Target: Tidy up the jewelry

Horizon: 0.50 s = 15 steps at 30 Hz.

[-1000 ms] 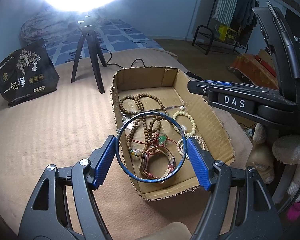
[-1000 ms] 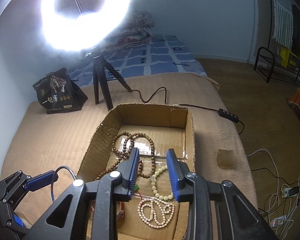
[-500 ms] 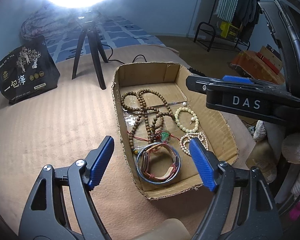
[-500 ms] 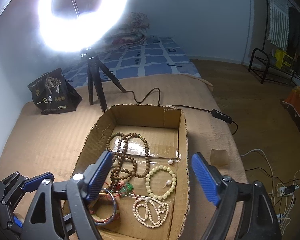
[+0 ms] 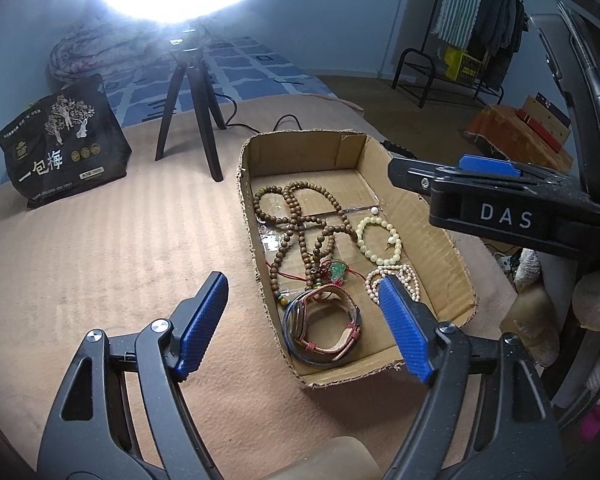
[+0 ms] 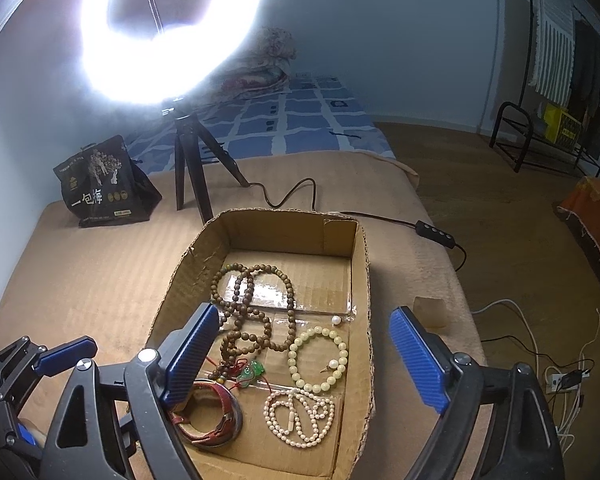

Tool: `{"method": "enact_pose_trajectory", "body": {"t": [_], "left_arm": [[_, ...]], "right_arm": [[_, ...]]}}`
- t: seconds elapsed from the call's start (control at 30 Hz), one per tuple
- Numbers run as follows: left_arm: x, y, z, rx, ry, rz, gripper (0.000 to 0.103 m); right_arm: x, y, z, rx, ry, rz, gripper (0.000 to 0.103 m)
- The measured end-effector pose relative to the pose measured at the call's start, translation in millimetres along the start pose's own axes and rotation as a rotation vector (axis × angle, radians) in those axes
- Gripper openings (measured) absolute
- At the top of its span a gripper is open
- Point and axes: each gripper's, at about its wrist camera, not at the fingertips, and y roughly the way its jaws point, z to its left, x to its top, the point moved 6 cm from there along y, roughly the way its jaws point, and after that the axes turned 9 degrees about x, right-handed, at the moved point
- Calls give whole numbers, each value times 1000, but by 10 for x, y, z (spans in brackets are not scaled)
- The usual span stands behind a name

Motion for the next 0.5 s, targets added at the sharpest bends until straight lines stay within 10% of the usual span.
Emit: {"method": "enact_pose_trajectory", "body": {"t": [0.5], "left_arm": [[-58, -514, 222, 20, -7, -61, 80]], "right_arm": [[-3, -466, 271, -12, -34, -59, 93]]}}
